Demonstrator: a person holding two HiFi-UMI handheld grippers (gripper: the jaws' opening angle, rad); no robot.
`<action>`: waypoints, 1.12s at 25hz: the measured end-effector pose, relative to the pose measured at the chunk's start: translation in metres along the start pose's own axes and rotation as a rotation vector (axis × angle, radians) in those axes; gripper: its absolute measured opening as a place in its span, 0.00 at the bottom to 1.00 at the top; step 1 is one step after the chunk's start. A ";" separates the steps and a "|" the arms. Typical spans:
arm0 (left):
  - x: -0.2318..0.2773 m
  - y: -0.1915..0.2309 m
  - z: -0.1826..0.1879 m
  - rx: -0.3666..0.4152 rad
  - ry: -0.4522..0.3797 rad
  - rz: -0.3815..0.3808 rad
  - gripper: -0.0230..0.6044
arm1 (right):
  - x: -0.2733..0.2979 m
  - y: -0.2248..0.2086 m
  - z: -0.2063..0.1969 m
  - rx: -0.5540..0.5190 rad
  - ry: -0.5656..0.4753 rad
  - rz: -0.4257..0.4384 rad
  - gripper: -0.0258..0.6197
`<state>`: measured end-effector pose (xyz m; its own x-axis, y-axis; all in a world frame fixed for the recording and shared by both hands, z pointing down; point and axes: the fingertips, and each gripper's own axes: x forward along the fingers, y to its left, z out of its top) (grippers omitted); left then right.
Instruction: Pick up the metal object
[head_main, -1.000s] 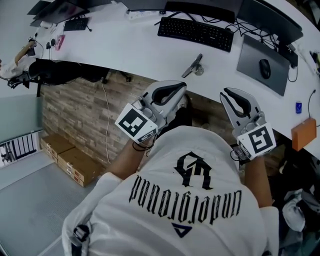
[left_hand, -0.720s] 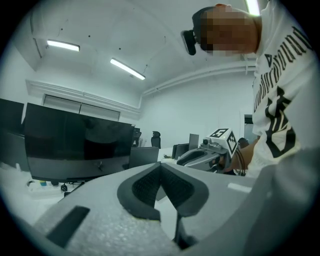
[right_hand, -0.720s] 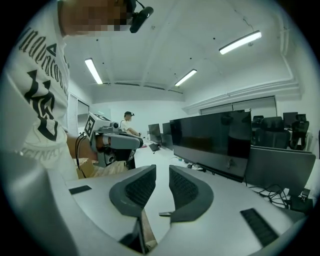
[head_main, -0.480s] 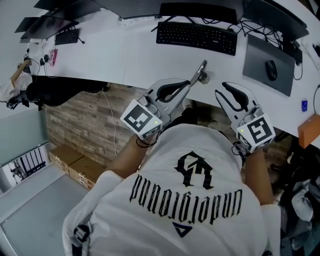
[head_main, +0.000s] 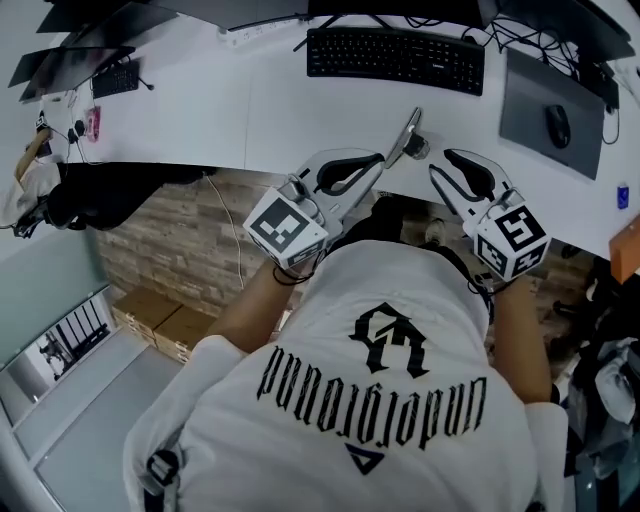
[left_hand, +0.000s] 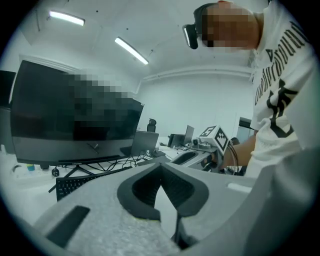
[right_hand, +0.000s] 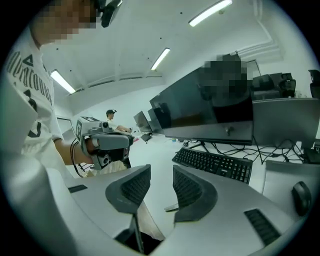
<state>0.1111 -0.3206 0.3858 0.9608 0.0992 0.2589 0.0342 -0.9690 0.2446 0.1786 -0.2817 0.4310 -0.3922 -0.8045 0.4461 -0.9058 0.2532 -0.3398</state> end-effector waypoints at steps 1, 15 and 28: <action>0.003 0.002 -0.004 -0.003 0.009 -0.007 0.06 | 0.004 -0.004 -0.006 0.016 0.012 -0.002 0.22; 0.028 0.035 -0.073 -0.037 0.111 -0.060 0.06 | 0.057 -0.058 -0.102 0.323 0.104 -0.052 0.23; 0.053 0.063 -0.133 -0.077 0.171 -0.046 0.06 | 0.095 -0.076 -0.166 0.525 0.194 -0.083 0.23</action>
<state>0.1280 -0.3459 0.5390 0.8975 0.1868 0.3994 0.0498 -0.9429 0.3293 0.1834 -0.2883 0.6372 -0.3901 -0.6840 0.6164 -0.7531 -0.1482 -0.6410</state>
